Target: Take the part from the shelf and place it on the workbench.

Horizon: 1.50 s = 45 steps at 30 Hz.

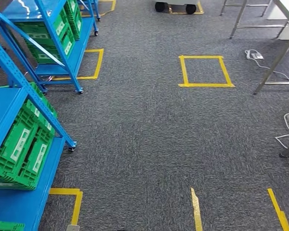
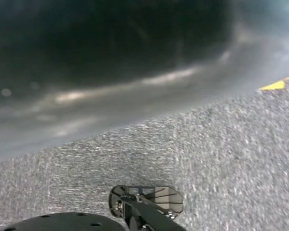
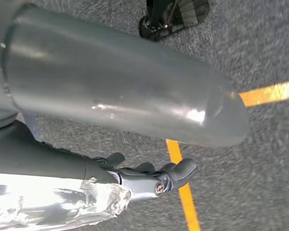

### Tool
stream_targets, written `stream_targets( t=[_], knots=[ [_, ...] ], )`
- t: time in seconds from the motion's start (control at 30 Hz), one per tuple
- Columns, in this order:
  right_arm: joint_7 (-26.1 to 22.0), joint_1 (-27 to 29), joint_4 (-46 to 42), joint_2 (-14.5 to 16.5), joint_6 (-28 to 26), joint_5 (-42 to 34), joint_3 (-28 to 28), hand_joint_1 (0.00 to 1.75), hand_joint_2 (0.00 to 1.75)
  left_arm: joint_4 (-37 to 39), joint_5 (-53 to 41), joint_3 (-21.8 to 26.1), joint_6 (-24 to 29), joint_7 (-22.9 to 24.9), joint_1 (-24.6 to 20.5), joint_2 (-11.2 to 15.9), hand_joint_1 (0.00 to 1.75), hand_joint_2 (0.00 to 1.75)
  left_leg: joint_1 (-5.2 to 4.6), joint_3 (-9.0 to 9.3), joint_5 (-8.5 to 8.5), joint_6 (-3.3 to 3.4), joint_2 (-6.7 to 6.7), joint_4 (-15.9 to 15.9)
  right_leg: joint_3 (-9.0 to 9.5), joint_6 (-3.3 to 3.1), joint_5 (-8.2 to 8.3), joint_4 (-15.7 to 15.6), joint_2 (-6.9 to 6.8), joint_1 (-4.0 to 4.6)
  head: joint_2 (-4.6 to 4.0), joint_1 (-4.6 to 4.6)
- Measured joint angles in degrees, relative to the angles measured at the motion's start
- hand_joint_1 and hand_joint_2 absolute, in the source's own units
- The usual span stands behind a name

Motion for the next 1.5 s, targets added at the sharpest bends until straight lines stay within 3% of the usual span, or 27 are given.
stream_targets(
  t=[0.07,0.13,0.2,0.27,0.3,0.37,0.4,0.47,0.5,0.53,0.57,0.63,0.7,0.77,0.8,0.87,0.93,1.0,1.03,1.07,1.13,1.2,1.23,1.3,1.37,1.43,1.5],
  knots=[
    [0.0,0.0,0.0,0.0,0.0,0.1,0.0,0.00,0.00,0.0,0.0,0.1,0.0,0.0,0.2,0.1,0.00,0.00,0.54,1.91,3.49,-0.70,0.95,-3.8,0.73,0.64,-0.69,0.2,-1.49,-0.44,0.00,-0.01],
    [0.0,0.0,0.0,0.0,0.0,0.1,0.0,0.00,0.00,0.0,0.0,0.2,0.0,0.0,0.1,0.0,0.00,0.00,0.63,5.19,6.26,-1.07,3.30,-10.3,1.30,1.75,-1.74,0.6,-2.77,-0.63,0.00,-0.26],
    [-0.1,-0.1,0.0,-0.1,0.0,0.2,0.0,0.00,0.00,-0.1,0.0,0.3,0.0,-0.1,-0.1,0.0,0.00,0.00,0.33,6.60,6.04,-0.17,4.58,-13.0,1.57,2.69,-2.74,1.0,-4.00,-0.39,0.00,-0.39],
    [-0.2,-0.4,0.0,-0.1,0.0,0.2,0.0,0.00,0.00,-0.1,-0.1,0.4,0.0,-0.1,0.0,-0.1,0.00,0.00,0.15,6.65,5.36,1.20,3.55,-13.0,2.17,3.15,-3.33,0.9,-4.94,-0.40,0.00,-0.11],
    [-0.2,-0.6,0.0,-0.1,0.0,0.3,0.0,0.00,0.00,-0.1,-0.1,0.4,0.0,-0.1,0.2,-0.1,0.00,0.00,0.14,6.72,5.21,1.62,2.94,-13.0,2.33,3.32,-3.85,1.3,-4.30,-0.55,0.00,0.08],
    [-0.3,-0.7,0.0,-0.1,0.0,0.3,0.0,0.00,0.00,-0.1,-0.1,0.6,0.0,-0.1,0.2,-0.1,0.00,0.00,0.13,6.94,5.05,2.36,1.69,-13.0,0.72,3.53,-6.38,5.3,-1.38,-0.78,0.00,0.24],
    [-0.3,-0.5,0.0,-0.1,0.0,0.4,0.0,0.00,0.00,-0.1,-0.1,0.6,0.0,-0.1,0.1,-0.2,0.00,0.00,0.04,7.00,4.94,2.63,1.03,-13.0,-1.30,3.46,-8.17,9.1,0.24,-0.75,0.00,0.35],
    [-0.3,-0.2,0.0,-0.1,0.0,0.4,0.0,0.00,0.00,-0.2,-0.1,0.8,0.1,-0.1,-0.1,-0.2,0.00,0.00,-0.24,7.22,4.69,3.07,-0.59,-13.0,-6.21,3.15,-10.45,16.9,1.59,-0.56,0.00,0.45],
    [-0.3,-0.1,0.0,-0.1,0.0,0.4,0.0,0.00,0.00,-0.2,-0.1,0.9,0.1,-0.1,0.0,-0.2,0.00,0.00,-0.40,7.49,4.49,3.21,-1.49,-13.0,-7.97,2.86,-9.86,18.6,1.85,-0.41,0.00,0.45],
    [-0.3,-0.1,0.0,-0.1,0.0,0.5,0.0,0.00,0.00,-0.2,-0.1,0.9,0.0,-0.1,0.1,-0.2,0.00,0.00,-0.56,7.85,4.27,3.31,-2.36,-13.0,-8.72,2.47,-8.10,18.1,2.07,-0.23,0.00,0.46],
    [-0.3,0.0,0.0,-0.1,0.0,0.5,0.0,0.00,0.00,-0.2,-0.1,0.9,0.0,-0.1,0.1,-0.2,0.00,0.00,-0.70,8.28,4.01,3.35,-3.22,-13.0,-8.51,1.96,-5.39,15.6,2.48,-0.01,0.00,0.46],
    [-0.3,0.0,0.0,-0.1,0.0,0.6,0.0,0.00,0.00,-0.2,-0.1,1.0,0.0,-0.1,0.1,-0.3,0.00,0.00,-0.88,8.89,3.52,3.29,-4.81,-13.0,-6.66,0.80,-0.52,8.7,4.86,0.25,0.00,0.38],
    [-0.3,0.1,0.0,-0.1,0.0,0.6,0.0,0.00,0.00,-0.2,-0.1,1.0,0.0,-0.1,0.0,-0.4,0.00,0.00,-0.75,8.90,3.28,2.84,-6.24,-12.9,-5.00,0.08,0.70,4.8,6.67,0.39,0.00,0.31],
    [-0.3,-0.1,0.0,-0.1,-0.1,0.7,0.0,0.00,0.00,-0.2,-0.2,1.1,0.0,-0.1,0.1,-0.5,0.00,0.00,-0.47,8.73,3.30,2.03,-7.39,-13.3,-4.16,-0.07,0.21,3.8,6.06,0.46,0.00,0.34],
    [-0.4,-0.2,0.0,-0.1,-0.1,0.7,0.0,0.00,0.00,-0.2,-0.3,1.1,0.0,-0.1,0.2,-0.5,0.00,0.00,-0.42,8.74,3.15,1.68,-6.99,-13.3,-3.81,-0.09,0.25,3.3,5.43,0.40,0.00,0.33],
    [-0.4,-0.2,0.0,0.0,-0.1,0.8,0.0,0.00,0.00,-0.2,-0.4,1.2,0.1,-0.1,0.2,-0.4,0.00,0.00,-0.49,7.73,1.62,1.00,-4.18,-10.9,-2.80,-0.28,0.36,2.0,3.99,0.17,0.00,-0.02],
    [-0.4,0.0,0.0,0.0,-0.1,0.9,0.0,0.00,0.00,-0.2,-0.4,1.2,0.1,-0.1,0.0,-0.4,0.00,0.00,-0.38,4.44,-1.29,0.34,-0.97,-4.7,-2.06,-0.55,0.05,1.6,2.25,0.24,0.00,-0.34],
    [-0.4,0.1,0.0,0.0,-0.1,0.9,0.0,0.00,0.00,-0.2,-0.5,1.3,0.1,-0.1,0.0,-0.4,0.00,0.00,-0.26,1.39,-2.44,-0.13,-0.05,0.4,-1.48,-0.60,-0.53,1.6,0.50,0.33,0.00,-0.38],
    [-0.4,0.1,0.0,0.0,-0.1,0.9,0.0,0.00,0.00,-0.2,-0.5,1.3,0.1,-0.1,0.1,-0.3,0.00,0.00,-0.26,1.17,-1.42,-0.20,0.14,0.4,-1.10,-0.56,-0.83,1.6,-0.28,0.36,0.00,-0.38],
    [-0.4,0.1,0.0,0.0,-0.1,0.9,0.0,0.00,0.00,-0.2,-0.5,1.3,0.1,-0.1,0.2,-0.3,0.00,0.00,-0.31,2.01,0.56,-0.11,0.45,-1.7,-0.63,-0.50,-1.16,1.7,-1.02,0.39,0.00,-0.39],
    [-0.4,0.1,0.0,0.0,-0.1,0.9,0.0,0.00,0.00,-0.2,-0.5,1.3,0.1,-0.1,0.3,-0.2,0.00,0.00,-0.78,5.36,4.61,0.54,2.72,-8.7,0.23,-0.20,-1.96,1.7,-2.41,0.58,0.00,-0.38],
    [-0.4,0.1,0.0,0.0,-0.1,0.9,0.0,0.00,0.00,-0.2,-0.5,1.3,0.1,-0.1,0.0,-0.2,0.00,0.00,-1.38,7.55,5.61,1.53,4.87,-13.1,0.63,0.43,-2.79,1.7,-3.73,0.87,0.00,-0.32],
    [-0.4,0.0,0.0,0.0,-0.1,0.9,0.0,0.00,0.00,-0.2,-0.5,1.3,0.1,-0.1,0.0,-0.1,0.00,0.00,-1.63,7.76,5.18,1.94,5.07,-13.6,0.77,0.77,-3.09,1.7,-4.43,0.98,0.00,-0.24],
    [-0.4,-0.3,0.0,0.0,-0.1,0.9,0.0,0.00,0.00,-0.2,-0.5,1.3,0.1,-0.1,0.2,-0.1,0.00,0.00,-1.52,7.90,5.16,2.68,3.75,-14.2,1.51,1.35,-3.55,1.6,-5.19,0.92,0.00,-0.14],
    [-0.5,-0.5,0.0,0.0,-0.1,0.9,0.0,0.00,0.00,-0.2,-0.5,1.3,0.1,-0.1,0.3,-0.1,0.00,0.00,-1.09,8.25,5.34,3.28,2.42,-14.7,0.84,1.88,-5.31,3.9,-2.60,0.67,-0.01,0.08],
    [-0.5,-0.3,0.0,0.0,-0.1,0.9,0.0,0.00,0.00,-0.2,-0.5,1.4,0.1,-0.1,0.1,-0.2,0.00,0.00,-0.79,8.40,5.28,3.65,0.95,-14.8,-2.88,2.30,-8.73,10.9,0.88,0.29,-0.01,0.50],
    [-0.4,-0.1,0.0,0.0,-0.1,0.9,0.0,0.00,0.00,-0.2,-0.5,1.4,0.1,-0.1,0.0,-0.2,0.00,0.00,-0.69,8.59,5.00,3.66,-0.81,-14.8,-7.16,2.63,-10.45,17.6,1.86,0.00,0.00,0.65]
  ],
)
